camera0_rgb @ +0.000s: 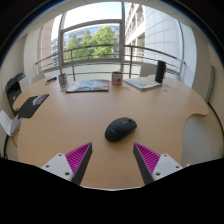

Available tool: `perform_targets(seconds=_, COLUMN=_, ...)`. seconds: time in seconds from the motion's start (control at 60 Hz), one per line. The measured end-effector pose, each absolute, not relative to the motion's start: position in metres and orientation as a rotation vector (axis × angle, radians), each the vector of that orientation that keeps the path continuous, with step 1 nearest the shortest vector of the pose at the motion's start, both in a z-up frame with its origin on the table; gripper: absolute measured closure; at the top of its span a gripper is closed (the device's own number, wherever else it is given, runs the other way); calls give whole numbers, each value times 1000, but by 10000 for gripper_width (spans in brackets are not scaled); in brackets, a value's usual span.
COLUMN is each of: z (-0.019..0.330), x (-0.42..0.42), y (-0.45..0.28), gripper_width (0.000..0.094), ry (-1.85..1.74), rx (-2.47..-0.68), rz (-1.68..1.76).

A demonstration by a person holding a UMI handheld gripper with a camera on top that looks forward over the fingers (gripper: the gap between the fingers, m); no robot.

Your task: Arrange mouse

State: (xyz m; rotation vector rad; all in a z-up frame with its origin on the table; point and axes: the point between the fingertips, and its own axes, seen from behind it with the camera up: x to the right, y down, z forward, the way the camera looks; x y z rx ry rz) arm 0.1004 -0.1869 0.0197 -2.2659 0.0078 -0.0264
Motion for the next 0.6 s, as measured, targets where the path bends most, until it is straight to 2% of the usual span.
perform_targets(seconds=0.167, z=-5, x=112, y=-129, gripper_width=94, ry=50, rx=-2278, rz=28)
perform_targets(seconds=0.4, z=-12, x=109, y=-81, gripper_width=127, ry=75, rx=-2267, rz=22)
perform_targets(seconds=0.517, z=-15, x=107, y=-67, gripper_width=276, ry=37, rx=-2251, rz=-40)
perform_targets(seconds=0.567, z=-15, x=101, y=-64, gripper_width=419, ry=36, rx=-2245, rz=-27)
perform_targets(seconds=0.6, z=-15, x=101, y=-64, gripper_width=419, ry=35, rx=-2244, rz=-34)
